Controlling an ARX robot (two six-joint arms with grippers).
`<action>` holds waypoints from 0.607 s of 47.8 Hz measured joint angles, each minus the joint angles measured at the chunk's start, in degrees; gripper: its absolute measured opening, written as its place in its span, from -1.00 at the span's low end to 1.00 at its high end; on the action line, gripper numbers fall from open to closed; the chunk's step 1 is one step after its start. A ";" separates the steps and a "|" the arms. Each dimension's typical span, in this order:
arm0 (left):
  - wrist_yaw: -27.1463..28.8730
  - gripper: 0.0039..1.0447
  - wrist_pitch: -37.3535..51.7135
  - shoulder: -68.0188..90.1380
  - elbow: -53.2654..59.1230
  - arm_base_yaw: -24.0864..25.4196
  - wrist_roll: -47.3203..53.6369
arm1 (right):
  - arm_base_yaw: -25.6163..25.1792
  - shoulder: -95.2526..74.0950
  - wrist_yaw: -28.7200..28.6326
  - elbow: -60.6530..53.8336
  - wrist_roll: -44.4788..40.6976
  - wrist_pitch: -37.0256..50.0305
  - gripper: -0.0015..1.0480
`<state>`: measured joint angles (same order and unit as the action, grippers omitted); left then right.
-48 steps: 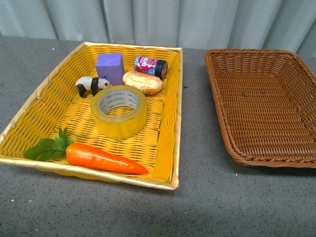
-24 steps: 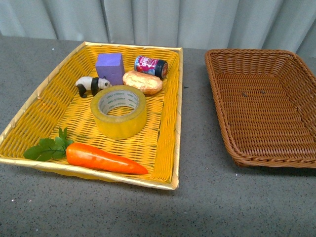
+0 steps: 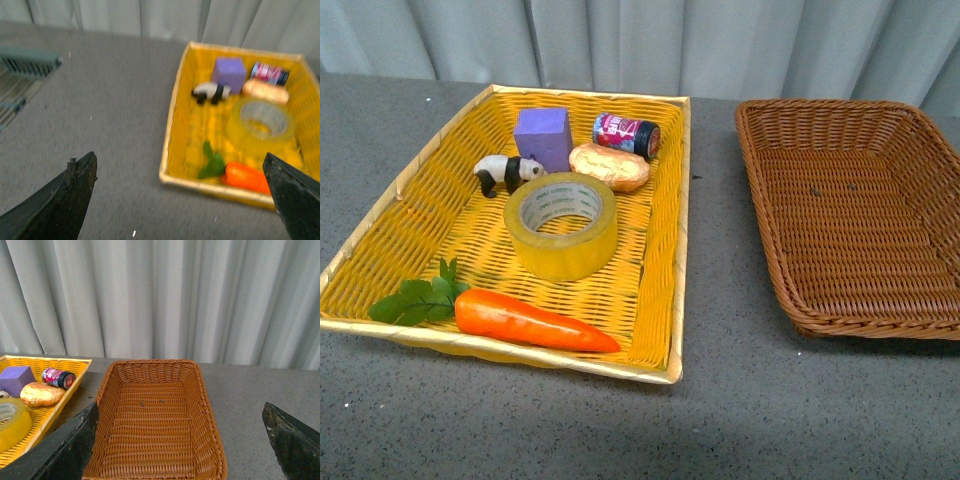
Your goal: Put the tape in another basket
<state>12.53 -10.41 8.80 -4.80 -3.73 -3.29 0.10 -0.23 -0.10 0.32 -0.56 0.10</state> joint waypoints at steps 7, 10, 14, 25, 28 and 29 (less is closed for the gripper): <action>-0.68 0.88 8.72 13.84 -0.35 -0.22 -2.71 | 0.00 0.02 0.00 0.00 0.00 0.00 0.83; -1.22 0.88 14.45 19.93 -1.11 -0.50 -3.63 | 0.00 0.02 -0.02 0.00 0.00 0.00 0.83; -2.54 0.88 22.53 29.55 -2.91 -1.05 -5.01 | 0.00 0.02 0.00 0.00 0.00 0.00 0.83; -8.26 0.88 37.38 62.01 -13.62 -2.10 -7.74 | 0.00 0.02 0.00 0.00 0.00 0.00 0.83; -11.85 0.88 38.34 71.80 -18.58 -2.05 -8.33 | 0.00 0.02 0.00 0.00 0.00 0.00 0.83; -12.70 0.88 38.29 73.72 -19.67 -2.01 -8.39 | 0.00 0.02 0.00 0.00 0.00 0.00 0.83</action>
<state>-0.16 27.88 82.52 -24.47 -5.74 -11.68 0.10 -0.21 -0.10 0.32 -0.56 0.10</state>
